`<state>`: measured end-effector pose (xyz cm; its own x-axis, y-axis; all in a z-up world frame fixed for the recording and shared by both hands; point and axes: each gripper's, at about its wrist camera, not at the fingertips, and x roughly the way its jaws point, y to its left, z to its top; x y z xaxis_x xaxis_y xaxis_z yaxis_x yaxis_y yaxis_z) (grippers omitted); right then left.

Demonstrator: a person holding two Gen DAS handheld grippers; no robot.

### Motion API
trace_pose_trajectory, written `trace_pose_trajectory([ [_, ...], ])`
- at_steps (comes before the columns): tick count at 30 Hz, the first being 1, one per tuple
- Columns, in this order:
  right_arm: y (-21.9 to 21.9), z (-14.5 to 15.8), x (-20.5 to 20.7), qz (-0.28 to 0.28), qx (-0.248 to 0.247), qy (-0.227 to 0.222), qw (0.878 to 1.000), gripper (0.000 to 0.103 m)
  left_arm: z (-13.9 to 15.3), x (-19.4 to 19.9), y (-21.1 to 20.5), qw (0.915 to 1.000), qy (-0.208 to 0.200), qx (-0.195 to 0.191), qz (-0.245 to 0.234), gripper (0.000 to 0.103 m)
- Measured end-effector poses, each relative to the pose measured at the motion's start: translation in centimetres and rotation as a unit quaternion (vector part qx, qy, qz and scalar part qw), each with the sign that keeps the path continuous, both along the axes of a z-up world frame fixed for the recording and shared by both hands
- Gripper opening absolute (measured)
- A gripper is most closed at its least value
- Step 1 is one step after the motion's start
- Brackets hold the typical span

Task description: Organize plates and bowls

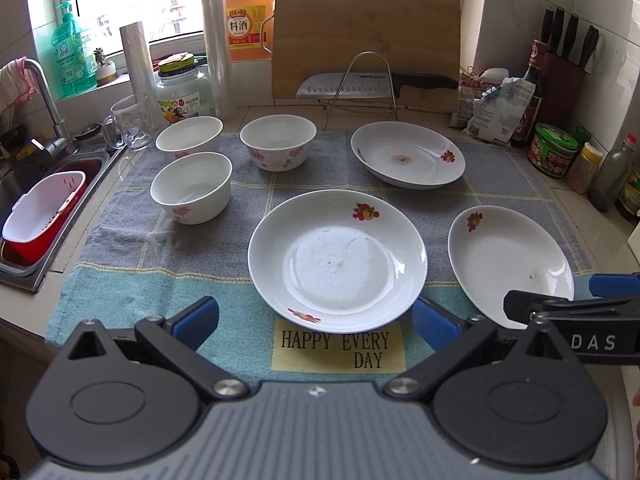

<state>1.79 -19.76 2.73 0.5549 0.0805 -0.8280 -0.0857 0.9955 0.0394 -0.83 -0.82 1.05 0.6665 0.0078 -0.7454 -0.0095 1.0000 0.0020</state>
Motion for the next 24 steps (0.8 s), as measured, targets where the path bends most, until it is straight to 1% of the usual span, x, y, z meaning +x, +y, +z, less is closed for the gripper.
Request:
trace_pose_trajectory([
  [11, -1.3, 0.2, -0.3, 0.01, 0.009, -0.015, 1.0, 0.103, 0.5, -0.2, -1.2, 0.9999, -0.013, 0.0, -0.004, 0.102],
  [16, -2.4, 0.4, -0.5, 0.02, 0.018, -0.029, 0.999, 0.103, 0.8, -0.2, -2.0, 0.9997, -0.022, -0.001, -0.01, 0.102],
  [24, -4.4, 0.7, -0.7, 0.026, 0.031, -0.053, 0.998, 0.103, 1.4, 0.1, -3.5, 0.9989, -0.028, -0.018, -0.033, 0.102],
])
